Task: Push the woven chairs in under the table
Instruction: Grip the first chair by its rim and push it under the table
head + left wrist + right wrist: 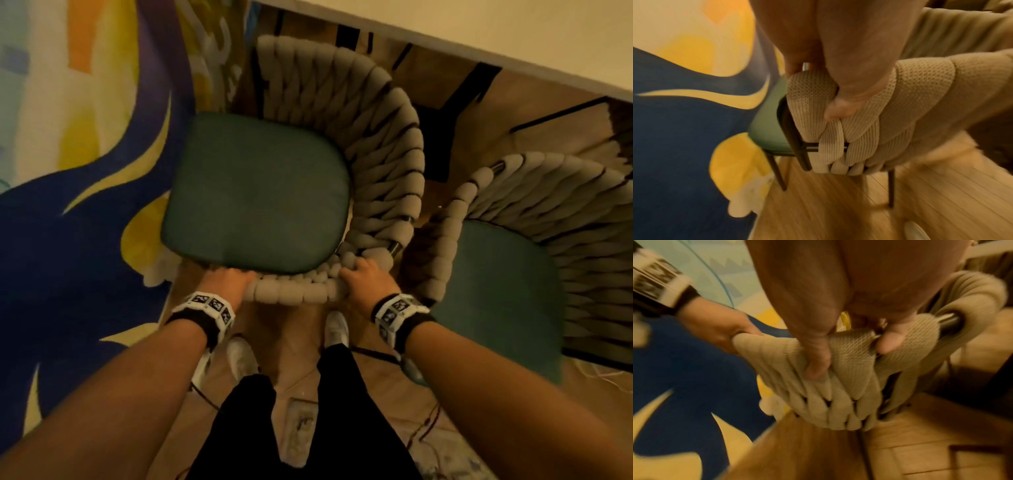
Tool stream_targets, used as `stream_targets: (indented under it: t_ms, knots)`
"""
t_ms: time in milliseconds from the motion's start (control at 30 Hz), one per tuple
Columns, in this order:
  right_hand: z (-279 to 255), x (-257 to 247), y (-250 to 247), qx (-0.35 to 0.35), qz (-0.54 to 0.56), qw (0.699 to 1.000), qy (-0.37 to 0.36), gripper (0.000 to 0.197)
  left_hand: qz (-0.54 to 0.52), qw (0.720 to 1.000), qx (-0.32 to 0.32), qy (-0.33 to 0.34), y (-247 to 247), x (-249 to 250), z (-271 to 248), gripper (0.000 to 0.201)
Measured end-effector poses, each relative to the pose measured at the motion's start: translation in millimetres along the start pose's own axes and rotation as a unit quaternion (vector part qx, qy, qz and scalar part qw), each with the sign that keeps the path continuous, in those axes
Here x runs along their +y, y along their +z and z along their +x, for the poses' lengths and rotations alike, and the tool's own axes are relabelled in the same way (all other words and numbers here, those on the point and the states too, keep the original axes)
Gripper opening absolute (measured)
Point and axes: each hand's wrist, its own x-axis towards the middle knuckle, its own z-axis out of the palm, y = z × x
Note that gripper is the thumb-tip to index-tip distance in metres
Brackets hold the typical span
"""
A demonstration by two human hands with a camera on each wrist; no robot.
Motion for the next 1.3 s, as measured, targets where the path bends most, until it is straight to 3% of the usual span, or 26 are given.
stream_targets:
  t_ms: [100, 167, 233, 333, 433, 533, 667, 800, 933, 1067, 1200, 1300]
  knots:
    - [2, -81, 24, 0.032, 0.094, 0.995, 0.027, 0.041, 0.059, 0.995, 0.031, -0.078, -10, -63, 7, 0.032]
    - [5, -126, 27, 0.011, 0.165, 0.986, 0.01, 0.052, 0.087, 0.99, 0.01, -0.108, -20, -84, 7, 0.038]
    - [4, -147, 22, -0.032, 0.24, 0.97, -0.021, 0.055, 0.081, 0.994, -0.03, -0.068, -20, -81, 5, 0.045]
    - [-3, -126, 6, -0.076, 0.282, 0.954, -0.064, 0.044, 0.042, 0.997, -0.052, 0.038, -16, -50, -10, 0.054]
    - [1, -66, -22, -0.064, 0.208, 0.975, -0.033, 0.042, 0.016, 0.992, -0.087, 0.086, -11, -11, -21, 0.065]
    - [28, -4, -53, -0.053, 0.026, 0.998, 0.021, 0.043, 0.008, 0.995, -0.079, 0.068, -8, 28, -23, 0.064]
    - [61, 51, -78, -0.073, -0.199, 0.977, 0.026, 0.051, -0.002, 0.997, -0.069, 0.036, -4, 54, -16, 0.044]
    - [62, 69, -67, -0.065, -0.255, 0.965, -0.01, 0.058, 0.015, 0.998, -0.049, 0.041, -5, 54, -13, 0.037]
    - [51, 55, -55, -0.057, -0.197, 0.979, -0.024, 0.034, 0.053, 0.997, -0.041, 0.049, -4, 29, -18, 0.034]
    - [28, 35, -28, -0.046, -0.073, 0.996, -0.022, 0.032, 0.115, 0.992, -0.018, 0.054, -10, -26, -10, 0.034]
    - [13, -33, -2, 0.004, 0.032, 0.999, 0.028, 0.03, 0.173, 0.984, 0.017, 0.029, -25, -86, 5, 0.036]
    - [16, -107, 10, 0.014, 0.105, 0.991, 0.079, 0.033, 0.174, 0.984, 0.023, -0.032, -38, -129, 6, 0.041]
